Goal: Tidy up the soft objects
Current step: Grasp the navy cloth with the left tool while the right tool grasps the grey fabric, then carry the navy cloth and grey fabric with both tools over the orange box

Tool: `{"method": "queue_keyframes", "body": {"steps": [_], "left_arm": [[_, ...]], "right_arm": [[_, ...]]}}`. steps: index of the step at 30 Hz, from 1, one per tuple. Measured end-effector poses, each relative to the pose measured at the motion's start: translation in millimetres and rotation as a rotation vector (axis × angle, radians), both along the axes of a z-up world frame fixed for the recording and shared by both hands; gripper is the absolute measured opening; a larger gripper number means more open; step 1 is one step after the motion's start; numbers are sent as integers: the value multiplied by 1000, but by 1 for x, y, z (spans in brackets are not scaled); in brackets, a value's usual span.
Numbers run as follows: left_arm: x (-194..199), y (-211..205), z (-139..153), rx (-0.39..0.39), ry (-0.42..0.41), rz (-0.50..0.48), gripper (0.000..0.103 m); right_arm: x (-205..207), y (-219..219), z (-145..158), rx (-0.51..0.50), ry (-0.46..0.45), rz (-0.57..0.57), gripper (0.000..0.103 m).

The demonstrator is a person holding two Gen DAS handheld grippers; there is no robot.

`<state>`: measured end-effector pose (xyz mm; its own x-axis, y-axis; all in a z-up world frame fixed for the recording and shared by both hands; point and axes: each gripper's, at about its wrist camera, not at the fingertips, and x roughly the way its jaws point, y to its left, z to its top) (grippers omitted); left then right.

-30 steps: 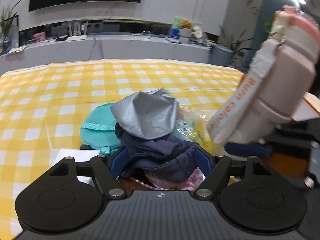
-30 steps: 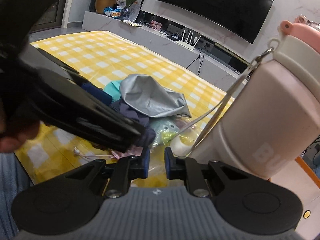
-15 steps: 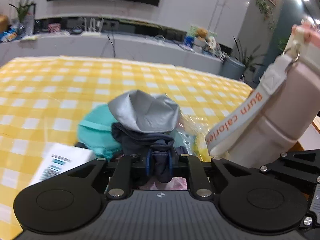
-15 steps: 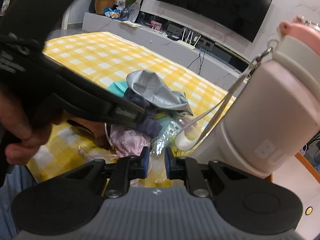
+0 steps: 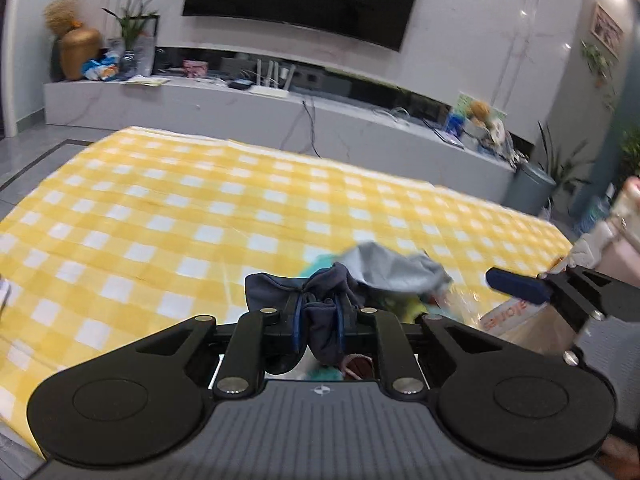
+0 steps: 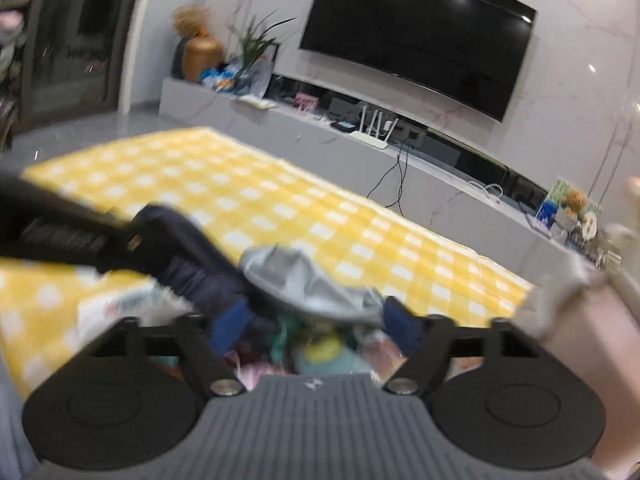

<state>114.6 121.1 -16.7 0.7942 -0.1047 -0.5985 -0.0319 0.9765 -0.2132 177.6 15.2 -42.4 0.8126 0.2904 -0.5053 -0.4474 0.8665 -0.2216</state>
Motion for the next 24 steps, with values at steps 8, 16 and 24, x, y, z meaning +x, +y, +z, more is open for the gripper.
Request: {"method": "queue_keyframes", "body": {"steps": [8,16,24], "left_arm": [[12,12,-5,-3,1,53,18],[18,14,-16,-22,39,62,18],[21,8,-22,-18,63,62,18]], "right_arm": [[60,14,-14,79,78,-164,97],[90,5,-39,170,259,-238,70],[60,17,-29,40,126,-122,12]]}}
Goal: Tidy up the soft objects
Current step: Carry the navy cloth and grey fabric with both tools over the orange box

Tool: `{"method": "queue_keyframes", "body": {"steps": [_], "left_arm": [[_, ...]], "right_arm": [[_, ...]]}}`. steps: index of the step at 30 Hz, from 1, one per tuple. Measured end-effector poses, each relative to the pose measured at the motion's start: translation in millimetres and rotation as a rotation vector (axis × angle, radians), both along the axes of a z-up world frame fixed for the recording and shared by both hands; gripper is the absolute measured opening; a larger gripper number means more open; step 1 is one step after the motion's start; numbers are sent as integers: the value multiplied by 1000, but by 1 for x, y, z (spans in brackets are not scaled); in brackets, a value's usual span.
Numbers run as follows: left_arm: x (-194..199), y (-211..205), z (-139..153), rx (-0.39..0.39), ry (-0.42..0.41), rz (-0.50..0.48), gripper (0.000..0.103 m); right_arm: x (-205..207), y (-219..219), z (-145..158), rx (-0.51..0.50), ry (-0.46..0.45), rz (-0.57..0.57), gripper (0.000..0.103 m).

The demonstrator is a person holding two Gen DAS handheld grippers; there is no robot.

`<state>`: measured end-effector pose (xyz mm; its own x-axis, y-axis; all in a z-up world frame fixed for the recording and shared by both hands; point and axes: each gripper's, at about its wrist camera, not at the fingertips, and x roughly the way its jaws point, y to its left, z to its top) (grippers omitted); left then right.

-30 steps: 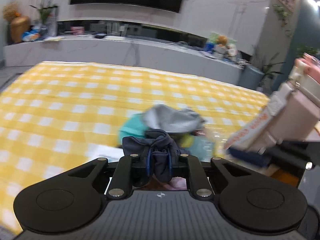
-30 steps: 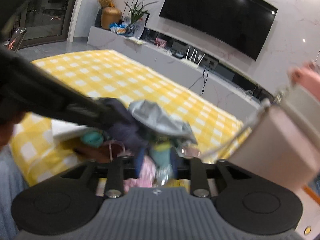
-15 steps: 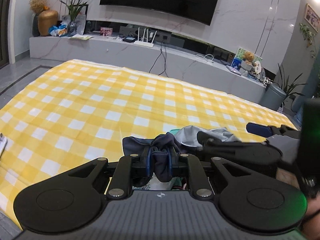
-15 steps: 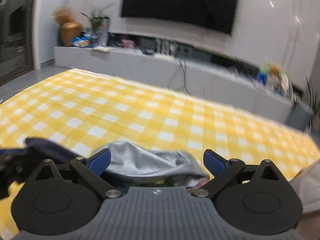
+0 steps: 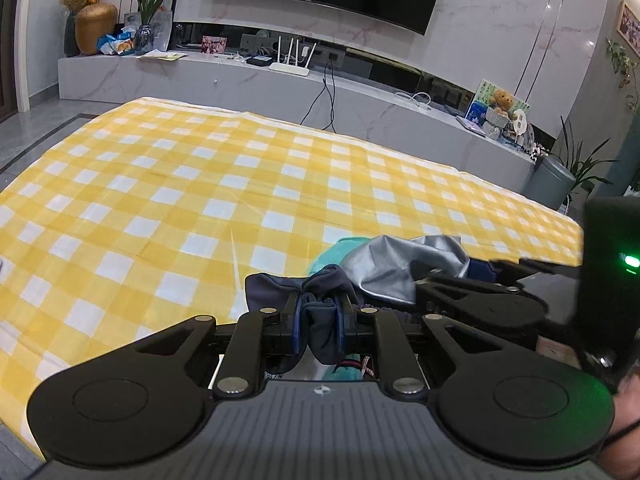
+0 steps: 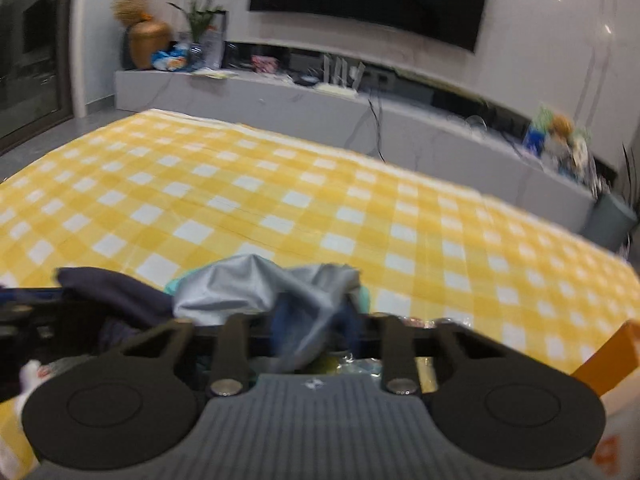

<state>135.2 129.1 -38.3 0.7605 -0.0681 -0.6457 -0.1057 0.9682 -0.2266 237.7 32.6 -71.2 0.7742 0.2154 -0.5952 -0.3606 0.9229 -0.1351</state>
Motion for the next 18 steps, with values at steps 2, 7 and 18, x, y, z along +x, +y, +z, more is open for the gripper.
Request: {"method": "queue_keyframes", "body": {"steps": [2,7,18], "left_arm": [[1,-1,-1,5,9,4,18],[-2,-4,-1,18,15,5,18],[-39,-10,39,19,-98,-6,17]], "right_arm": [[-9,1,7,-4,-23,45,3],[-45,2,32,-16,-126,121,1],[-117,-54,88,108,-223,117,1]]}}
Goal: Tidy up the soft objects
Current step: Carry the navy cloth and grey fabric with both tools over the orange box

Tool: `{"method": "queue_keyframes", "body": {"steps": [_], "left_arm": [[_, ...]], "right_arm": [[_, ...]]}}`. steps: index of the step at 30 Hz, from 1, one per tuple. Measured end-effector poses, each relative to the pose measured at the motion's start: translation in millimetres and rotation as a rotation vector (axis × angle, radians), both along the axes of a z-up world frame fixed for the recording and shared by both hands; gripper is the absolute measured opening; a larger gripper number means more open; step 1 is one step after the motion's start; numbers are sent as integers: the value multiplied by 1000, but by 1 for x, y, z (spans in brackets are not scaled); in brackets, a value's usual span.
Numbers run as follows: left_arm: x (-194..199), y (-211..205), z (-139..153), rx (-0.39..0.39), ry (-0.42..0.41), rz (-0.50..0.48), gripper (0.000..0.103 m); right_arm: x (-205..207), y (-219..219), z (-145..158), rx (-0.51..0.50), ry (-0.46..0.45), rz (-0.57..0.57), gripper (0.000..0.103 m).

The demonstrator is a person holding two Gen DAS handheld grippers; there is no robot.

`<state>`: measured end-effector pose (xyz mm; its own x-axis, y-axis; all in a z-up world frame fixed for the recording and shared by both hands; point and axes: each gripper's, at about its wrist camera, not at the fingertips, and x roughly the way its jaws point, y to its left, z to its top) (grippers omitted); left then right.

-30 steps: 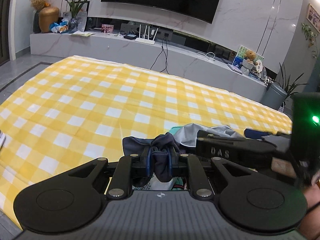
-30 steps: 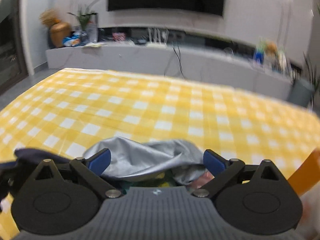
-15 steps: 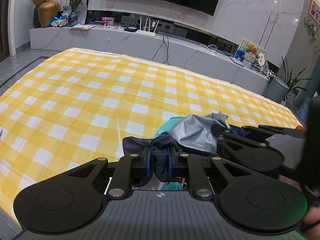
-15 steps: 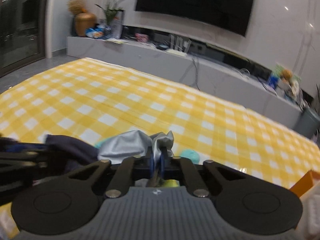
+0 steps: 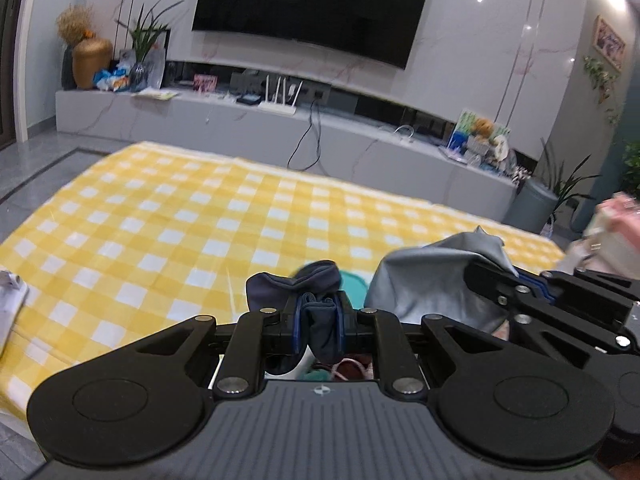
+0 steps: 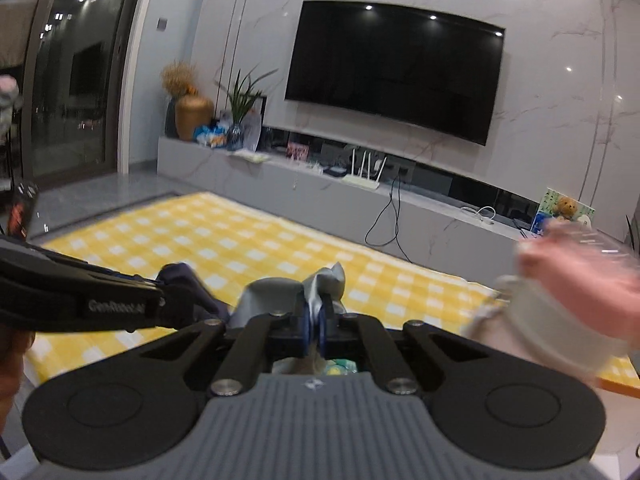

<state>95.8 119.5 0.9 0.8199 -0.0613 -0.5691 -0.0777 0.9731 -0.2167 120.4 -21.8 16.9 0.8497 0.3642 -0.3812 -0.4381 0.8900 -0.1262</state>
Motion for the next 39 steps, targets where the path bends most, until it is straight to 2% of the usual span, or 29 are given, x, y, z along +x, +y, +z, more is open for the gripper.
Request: {"method": "queue_keyframes", "body": {"steps": [6,10,13,21,26,31,36,39], "left_arm": [[-32,-12,24,12,-35,-44,18],[-52,-21,29,-20,-10,-102,18],[-65,-32,28,-55,8,-152,18],[-81,-79,34,-48,-2,-311,18],[-82,-110,41,-79,-19,-426,18],[-77,-152,56,-74,-79,-558,18],[-65,-199,64,-40,-98,-666,18],[-56,-223,68,-24,-113,-698,18]], "right_arm": [[-41,-38,9,28,-2,-13,1],[-63,-64,5,41,26,-31,2],[-77,-83,0,37,42,-67,2],[-103,-141,-4,48,56,-202,2],[-107,-181,3,65,30,-301,2],[-100,-218,13,67,16,-382,2],[-86,-246,17,0,33,-456,2],[-74,-267,16,-41,83,-468,2]]}}
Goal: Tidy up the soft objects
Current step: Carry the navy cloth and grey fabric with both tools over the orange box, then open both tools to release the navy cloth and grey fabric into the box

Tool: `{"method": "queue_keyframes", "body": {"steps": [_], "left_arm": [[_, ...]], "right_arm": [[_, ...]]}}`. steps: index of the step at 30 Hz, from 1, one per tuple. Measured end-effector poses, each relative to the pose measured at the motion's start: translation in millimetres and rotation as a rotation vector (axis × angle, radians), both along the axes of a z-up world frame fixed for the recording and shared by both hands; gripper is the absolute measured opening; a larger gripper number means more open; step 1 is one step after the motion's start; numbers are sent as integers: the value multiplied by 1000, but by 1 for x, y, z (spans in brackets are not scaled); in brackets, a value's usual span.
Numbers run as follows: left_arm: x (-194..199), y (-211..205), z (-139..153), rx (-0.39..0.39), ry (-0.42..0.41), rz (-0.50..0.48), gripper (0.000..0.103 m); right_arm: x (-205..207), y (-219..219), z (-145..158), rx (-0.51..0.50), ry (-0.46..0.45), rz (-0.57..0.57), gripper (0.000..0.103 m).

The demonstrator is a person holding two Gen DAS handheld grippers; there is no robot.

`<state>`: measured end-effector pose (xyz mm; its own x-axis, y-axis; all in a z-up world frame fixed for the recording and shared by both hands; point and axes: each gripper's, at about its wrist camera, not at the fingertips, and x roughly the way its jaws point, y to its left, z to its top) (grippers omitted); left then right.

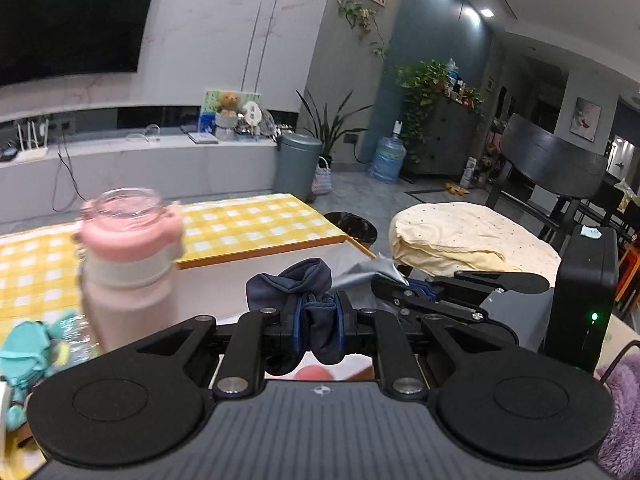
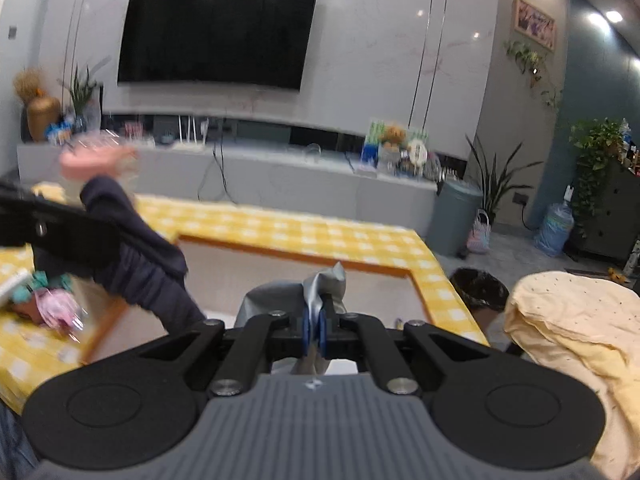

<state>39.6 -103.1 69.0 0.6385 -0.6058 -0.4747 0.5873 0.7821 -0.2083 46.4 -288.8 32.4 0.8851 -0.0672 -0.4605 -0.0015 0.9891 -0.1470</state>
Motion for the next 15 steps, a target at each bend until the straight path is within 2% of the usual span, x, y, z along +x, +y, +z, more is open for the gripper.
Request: {"method": "queue_keyframes", "body": {"steps": [3,10,15], "left_arm": [[19,-15,-2,-14,38,-15,18],[61,-39,-15,-61,172,-43,18],[81,-65,-31,-31,236,-74,18]], "right_arm": [[17,-20,-7,-30,95,-14,2],[50,-57,-34,28,296,-31,3],[61,-60,-52,-36,372,-14,3]]}}
